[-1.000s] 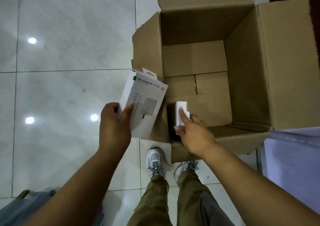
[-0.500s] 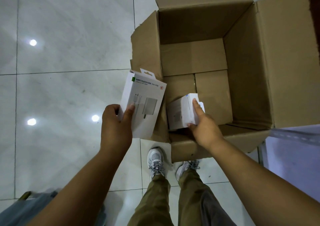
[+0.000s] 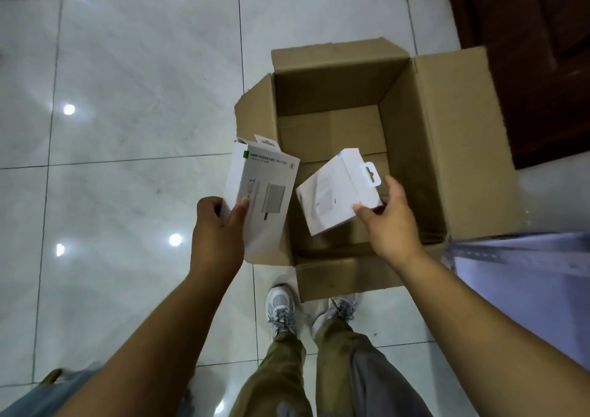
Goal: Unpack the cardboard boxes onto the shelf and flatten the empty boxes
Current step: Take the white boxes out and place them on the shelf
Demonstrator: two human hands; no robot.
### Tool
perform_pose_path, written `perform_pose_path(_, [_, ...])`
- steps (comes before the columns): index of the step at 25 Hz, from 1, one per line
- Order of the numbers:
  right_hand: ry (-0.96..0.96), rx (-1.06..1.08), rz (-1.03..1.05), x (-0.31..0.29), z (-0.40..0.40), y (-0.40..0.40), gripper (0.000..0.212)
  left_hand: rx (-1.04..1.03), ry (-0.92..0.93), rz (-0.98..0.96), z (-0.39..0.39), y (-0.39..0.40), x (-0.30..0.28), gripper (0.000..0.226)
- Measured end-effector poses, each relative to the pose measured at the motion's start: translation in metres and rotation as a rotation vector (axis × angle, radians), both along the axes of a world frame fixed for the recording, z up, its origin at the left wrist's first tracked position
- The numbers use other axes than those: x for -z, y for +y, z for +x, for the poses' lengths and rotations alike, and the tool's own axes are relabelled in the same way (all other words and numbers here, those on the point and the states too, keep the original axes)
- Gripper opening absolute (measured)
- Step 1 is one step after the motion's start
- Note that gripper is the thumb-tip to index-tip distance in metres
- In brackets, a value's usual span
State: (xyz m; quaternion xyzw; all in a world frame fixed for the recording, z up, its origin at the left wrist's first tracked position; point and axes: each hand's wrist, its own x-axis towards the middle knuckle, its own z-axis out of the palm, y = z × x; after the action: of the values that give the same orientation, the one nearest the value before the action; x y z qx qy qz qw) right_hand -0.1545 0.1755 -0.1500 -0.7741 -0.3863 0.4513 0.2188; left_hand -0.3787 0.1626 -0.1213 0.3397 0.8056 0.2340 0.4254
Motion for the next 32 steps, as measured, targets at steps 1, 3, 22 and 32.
perform_pose_path(1, [0.023,0.04,0.025,-0.012,0.006,0.003,0.068,0.005,-0.003,0.011,0.004,0.002,-0.009,0.024])
perform_pose_path(3, [0.104,0.127,0.082,-0.036,0.021,0.008,0.056,0.021,0.006,0.028,0.013,0.006,-0.03,0.024])
perform_pose_path(22, [0.347,0.26,0.512,-0.268,0.145,0.051,0.033,0.317,-0.154,0.216,0.176,0.065,-0.219,0.035])
perform_pose_path(32, [0.273,0.333,0.658,-0.309,0.171,0.039,0.036,0.566,-0.646,0.173,0.223,0.069,-0.273,0.071])
